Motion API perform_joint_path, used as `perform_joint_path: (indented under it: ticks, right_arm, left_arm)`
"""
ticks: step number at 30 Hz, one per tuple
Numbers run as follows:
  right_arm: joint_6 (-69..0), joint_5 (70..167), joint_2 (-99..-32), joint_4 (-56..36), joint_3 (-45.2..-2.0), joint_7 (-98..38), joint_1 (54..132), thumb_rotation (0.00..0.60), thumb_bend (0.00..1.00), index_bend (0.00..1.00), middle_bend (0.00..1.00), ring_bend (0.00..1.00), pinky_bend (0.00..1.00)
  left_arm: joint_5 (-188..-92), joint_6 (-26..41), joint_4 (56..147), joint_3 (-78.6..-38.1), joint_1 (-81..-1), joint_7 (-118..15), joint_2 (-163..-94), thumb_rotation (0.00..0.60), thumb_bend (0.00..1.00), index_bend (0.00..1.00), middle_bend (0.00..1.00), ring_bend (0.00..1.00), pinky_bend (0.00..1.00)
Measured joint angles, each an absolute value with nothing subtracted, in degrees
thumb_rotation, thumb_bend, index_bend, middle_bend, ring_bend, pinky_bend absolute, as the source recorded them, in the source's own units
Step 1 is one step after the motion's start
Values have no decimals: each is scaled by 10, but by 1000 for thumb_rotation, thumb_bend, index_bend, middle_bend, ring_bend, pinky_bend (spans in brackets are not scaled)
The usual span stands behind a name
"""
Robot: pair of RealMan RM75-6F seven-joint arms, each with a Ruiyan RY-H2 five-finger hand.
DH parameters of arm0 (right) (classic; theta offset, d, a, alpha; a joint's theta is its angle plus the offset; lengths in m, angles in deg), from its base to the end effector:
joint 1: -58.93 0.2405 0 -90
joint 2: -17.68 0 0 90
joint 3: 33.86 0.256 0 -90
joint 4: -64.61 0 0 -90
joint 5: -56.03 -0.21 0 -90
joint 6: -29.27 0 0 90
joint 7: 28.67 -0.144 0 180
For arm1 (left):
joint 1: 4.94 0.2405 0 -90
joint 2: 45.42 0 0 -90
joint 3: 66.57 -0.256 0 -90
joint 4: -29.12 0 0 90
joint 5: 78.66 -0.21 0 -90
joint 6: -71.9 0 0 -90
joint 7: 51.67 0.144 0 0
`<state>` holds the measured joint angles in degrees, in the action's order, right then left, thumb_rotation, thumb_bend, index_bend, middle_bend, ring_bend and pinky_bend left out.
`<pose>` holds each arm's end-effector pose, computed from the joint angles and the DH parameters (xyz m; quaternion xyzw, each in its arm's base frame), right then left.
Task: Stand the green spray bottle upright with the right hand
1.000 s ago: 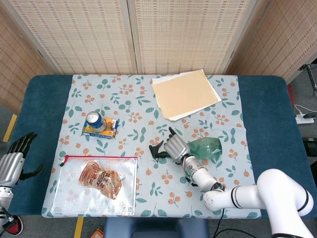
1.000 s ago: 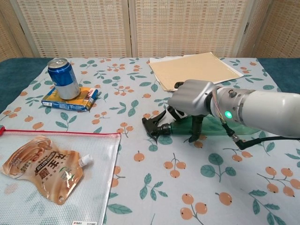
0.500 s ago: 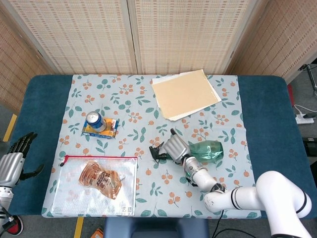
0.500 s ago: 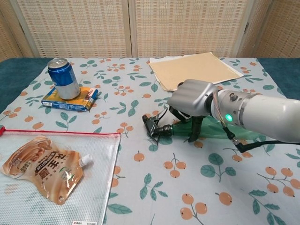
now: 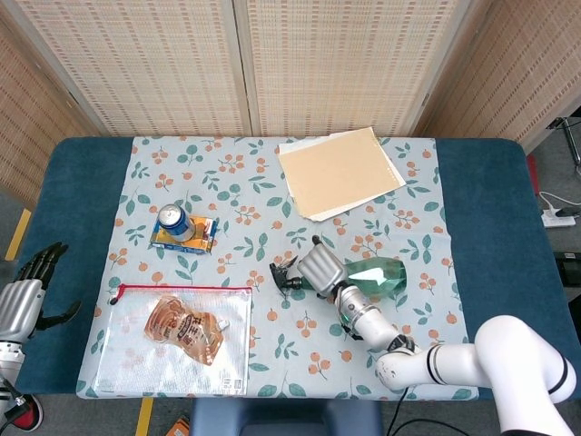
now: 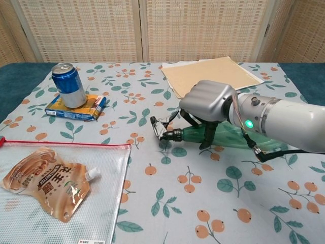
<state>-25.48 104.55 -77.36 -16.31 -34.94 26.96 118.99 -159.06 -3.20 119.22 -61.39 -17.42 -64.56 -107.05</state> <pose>-0.1045 -0.3474 -0.0705 0.8738 -0.1050 0.1859 0.4370 -0.3136 0.2322 0.1674 -0.5764 -0.4522 -0.4163 0.5384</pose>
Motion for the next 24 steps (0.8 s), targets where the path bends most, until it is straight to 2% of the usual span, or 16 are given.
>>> perform_joint_path:
  ticks: [16,24]
  right_arm:
    - [-311,1097,-700,-278,-291,199,1167,600,81,745,591,632,232]
    - [-346,1156,-688,-290,-280,108,1127,600,100,761,599,652,257]
  left_arm:
    - [-1586,-28,1196,-614,-174,-639,-1070,600,260,0,0,0,127]
    - [-1580,-24,1199,-615,-174,-635,-1070,600,259,0,0,0,130]
